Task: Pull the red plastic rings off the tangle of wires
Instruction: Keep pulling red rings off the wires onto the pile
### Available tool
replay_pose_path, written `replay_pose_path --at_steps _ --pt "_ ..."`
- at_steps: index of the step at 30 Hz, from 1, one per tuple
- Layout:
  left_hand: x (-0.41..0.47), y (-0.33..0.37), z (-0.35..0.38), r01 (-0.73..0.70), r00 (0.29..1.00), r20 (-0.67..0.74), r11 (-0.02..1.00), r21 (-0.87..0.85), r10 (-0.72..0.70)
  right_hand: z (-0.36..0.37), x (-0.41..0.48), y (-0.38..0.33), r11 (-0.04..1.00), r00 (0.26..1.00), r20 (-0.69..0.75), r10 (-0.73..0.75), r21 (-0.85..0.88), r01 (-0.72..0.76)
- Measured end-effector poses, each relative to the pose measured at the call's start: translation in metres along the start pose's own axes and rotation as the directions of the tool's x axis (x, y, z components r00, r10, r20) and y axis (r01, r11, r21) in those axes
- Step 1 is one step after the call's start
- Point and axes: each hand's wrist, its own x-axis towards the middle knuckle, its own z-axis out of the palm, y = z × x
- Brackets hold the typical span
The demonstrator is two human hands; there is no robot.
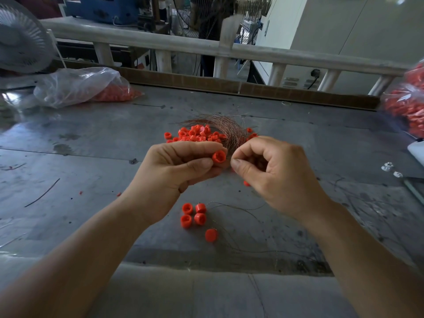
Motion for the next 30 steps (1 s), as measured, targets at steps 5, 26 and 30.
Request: replay_pose_path --at_steps 5,26,30 --pt "-0.0002 0.0009 -0.0004 -0.001 1.0 0.008 1.0 -0.008 0.001 -0.0007 -0.0001 -0.0002 1.0 1.0 -0.004 0.004 0.003 -0.004" --pt "-0.0003 0.0035 -0.0034 0.023 0.995 0.1 0.996 -0.085 -0.015 -0.0025 0.0016 0.0022 0.979 0.993 0.1 0.062 0.187 -0.08" --pt "-0.0006 0.0045 -0.0046 0.048 0.99 0.139 0.99 -0.133 -0.029 -0.0017 0.0025 0.003 0.934 0.986 0.099 0.132 0.322 -0.157"
